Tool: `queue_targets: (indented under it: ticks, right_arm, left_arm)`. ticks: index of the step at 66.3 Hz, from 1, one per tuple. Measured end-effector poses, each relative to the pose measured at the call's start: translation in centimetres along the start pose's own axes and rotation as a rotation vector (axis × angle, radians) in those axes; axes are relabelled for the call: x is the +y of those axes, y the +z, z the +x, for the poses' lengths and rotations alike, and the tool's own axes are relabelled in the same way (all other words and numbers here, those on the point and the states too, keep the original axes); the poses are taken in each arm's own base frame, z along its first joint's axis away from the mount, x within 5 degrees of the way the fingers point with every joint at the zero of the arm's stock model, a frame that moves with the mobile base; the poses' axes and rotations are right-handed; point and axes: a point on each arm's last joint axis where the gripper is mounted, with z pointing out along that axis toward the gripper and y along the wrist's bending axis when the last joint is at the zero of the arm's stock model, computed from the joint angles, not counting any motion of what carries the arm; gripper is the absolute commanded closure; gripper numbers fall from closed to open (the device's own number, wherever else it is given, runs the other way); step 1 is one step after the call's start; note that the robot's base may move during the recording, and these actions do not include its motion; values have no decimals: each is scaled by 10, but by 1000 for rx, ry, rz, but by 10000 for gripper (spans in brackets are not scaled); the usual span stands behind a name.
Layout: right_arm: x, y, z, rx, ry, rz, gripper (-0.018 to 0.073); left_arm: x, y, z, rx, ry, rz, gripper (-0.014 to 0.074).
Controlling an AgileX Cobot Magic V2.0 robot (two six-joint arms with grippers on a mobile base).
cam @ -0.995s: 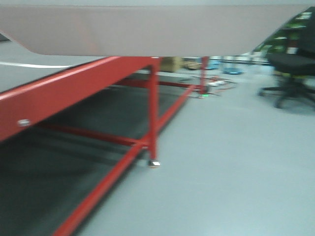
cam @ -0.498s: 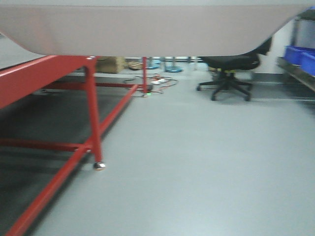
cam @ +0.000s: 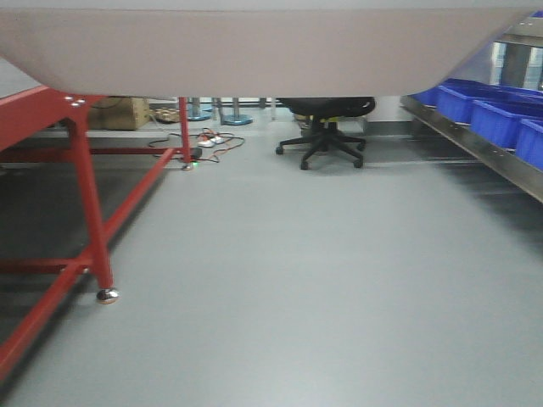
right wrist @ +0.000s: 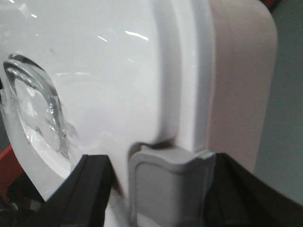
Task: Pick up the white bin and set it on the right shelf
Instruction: 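Drive the base past the red table frame carrying the bin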
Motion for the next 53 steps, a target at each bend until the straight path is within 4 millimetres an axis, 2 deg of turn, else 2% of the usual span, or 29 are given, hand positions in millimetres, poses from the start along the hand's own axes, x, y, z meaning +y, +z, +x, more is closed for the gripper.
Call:
queue_targets:
  ticks: [53]
  right_arm:
    - [0,0,0,0,0,0,169]
  left_arm:
    - [0,0,0,0,0,0,346]
